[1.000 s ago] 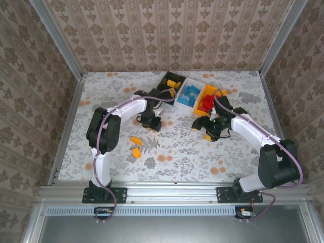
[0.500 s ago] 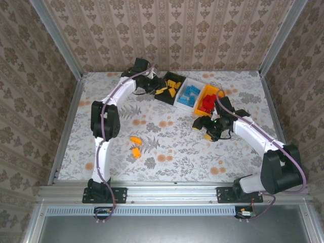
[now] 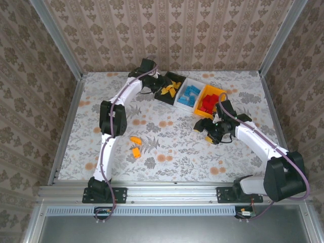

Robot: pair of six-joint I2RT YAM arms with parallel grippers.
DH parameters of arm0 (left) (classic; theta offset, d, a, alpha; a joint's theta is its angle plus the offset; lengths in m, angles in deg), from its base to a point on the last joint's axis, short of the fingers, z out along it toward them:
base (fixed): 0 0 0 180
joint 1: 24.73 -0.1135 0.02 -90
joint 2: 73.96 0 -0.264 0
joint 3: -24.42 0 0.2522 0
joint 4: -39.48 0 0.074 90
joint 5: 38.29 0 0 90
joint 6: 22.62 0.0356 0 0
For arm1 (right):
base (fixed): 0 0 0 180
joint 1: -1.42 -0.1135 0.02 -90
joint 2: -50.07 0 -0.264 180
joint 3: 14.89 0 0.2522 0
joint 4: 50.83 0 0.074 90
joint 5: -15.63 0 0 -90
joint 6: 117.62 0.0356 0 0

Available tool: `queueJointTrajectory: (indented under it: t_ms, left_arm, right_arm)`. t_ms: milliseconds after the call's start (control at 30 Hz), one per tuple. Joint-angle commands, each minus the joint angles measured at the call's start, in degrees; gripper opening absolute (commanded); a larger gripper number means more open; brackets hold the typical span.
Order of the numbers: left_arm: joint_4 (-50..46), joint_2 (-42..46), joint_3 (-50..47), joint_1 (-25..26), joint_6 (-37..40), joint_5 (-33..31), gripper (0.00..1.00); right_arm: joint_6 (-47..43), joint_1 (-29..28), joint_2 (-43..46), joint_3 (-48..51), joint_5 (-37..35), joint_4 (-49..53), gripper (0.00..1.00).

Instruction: Sort the legos into containers by color

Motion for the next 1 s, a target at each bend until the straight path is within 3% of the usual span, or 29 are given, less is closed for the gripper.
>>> queueJointTrajectory:
  t_ms: [0,233,533,733,967]
  left_arm:
    - [-2.27,-0.40,1.64,-0.33,-0.40,-0.10,0.47]
    - [-2.59,0.17,0.98,-0.27,0.25,-0.12,0.53]
    - [-3.31,2.23,0.90,0.04,2.11,-0.10,0.54]
    - [-7.10,6.34,-0.69,0.34,7.67,-3.01,0.54]
    - [-9.37,15.20,-9.74,0.25,14.86,-5.71,0.57]
  right_arm:
    - [0.86,-0.26,0.80,0.90,-1.29,-0.57,0.75]
    - [1.05,-0.31,0.27,1.18,-1.04,-1.10,0.76]
    - [1.01,-0.27,-0.11,1.44,-0.73,-1.28,0.77]
    - [0.86,-0.45,-1.03,1.18,-0.34,-1.56,0.77]
    - [0.72,-1.18,-2.78,-0.02,0.01,-1.92,0.77]
